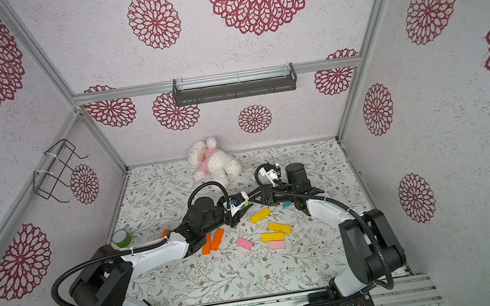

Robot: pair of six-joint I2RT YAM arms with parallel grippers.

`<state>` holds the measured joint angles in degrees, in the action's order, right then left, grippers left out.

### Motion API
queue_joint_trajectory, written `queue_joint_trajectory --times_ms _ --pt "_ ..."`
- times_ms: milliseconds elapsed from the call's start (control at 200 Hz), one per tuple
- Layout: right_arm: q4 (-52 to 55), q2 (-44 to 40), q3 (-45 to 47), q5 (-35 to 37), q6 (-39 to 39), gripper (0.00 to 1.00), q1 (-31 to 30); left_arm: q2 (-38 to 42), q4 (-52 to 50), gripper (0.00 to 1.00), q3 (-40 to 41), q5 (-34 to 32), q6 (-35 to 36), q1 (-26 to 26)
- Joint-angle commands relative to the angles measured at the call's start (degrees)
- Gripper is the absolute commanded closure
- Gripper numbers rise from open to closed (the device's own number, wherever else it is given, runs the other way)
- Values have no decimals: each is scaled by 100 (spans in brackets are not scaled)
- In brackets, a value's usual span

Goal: Assemble a carrot with building blocks
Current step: Place the building block at the center of the board.

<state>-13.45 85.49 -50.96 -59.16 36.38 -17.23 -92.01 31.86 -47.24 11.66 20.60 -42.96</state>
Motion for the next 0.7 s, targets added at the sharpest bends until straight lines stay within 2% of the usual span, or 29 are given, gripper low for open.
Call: queue_joint_trajectory --times_ms 0,335,545,696 --pt "8 -483 59 132 -190 41 178 -35 135 74 -50 -110 87 41" --pt "41 -979 119 475 36 41 803 -381 303 75 -285 -274 -540 148" --pt "-5 -1207 363 675 154 41 1137 -1029 418 78 -915 -839 -1444 25" --pt "-61 -1356 482 686 216 42 1304 -1652 343 78 -1486 -1243 -1832 -172"
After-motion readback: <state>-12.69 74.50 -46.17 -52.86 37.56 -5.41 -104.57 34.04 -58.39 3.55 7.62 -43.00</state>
